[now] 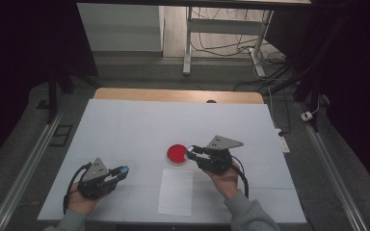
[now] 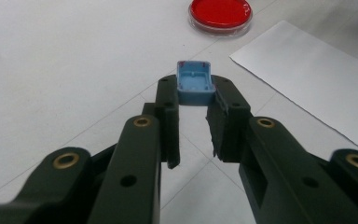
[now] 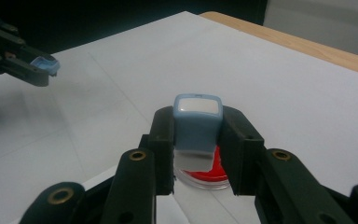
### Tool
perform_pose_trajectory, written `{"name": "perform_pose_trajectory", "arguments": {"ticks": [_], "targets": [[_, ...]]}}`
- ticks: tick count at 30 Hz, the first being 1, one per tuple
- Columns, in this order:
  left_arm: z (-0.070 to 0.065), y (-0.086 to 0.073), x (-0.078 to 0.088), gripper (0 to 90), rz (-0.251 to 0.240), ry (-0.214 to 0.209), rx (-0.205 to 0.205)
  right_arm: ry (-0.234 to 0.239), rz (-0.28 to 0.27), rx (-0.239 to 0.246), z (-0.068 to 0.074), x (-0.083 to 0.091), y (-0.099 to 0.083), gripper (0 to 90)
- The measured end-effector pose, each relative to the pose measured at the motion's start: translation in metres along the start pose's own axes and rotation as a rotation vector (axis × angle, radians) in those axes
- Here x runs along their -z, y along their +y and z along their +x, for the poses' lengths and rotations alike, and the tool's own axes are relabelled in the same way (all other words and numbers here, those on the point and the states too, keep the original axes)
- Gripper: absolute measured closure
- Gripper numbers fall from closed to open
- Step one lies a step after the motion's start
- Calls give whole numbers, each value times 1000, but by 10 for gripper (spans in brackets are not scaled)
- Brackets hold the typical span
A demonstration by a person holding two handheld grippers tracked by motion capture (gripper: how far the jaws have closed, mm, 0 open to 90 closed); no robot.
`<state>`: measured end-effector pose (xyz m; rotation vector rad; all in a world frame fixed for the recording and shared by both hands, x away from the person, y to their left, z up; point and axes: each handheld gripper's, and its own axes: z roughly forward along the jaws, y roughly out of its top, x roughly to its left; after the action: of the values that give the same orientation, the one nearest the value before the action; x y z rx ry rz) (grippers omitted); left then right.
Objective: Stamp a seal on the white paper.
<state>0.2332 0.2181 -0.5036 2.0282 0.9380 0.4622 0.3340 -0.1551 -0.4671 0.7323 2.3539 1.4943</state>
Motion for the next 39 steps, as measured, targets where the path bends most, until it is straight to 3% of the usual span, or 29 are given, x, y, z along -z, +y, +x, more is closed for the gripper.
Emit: {"name": "perform_pose_trajectory", "arguments": {"ticks": [39], "targets": [[0, 0, -1, 742, 5, -2, -1, 93, 48, 55, 34, 13, -12, 666]]}}
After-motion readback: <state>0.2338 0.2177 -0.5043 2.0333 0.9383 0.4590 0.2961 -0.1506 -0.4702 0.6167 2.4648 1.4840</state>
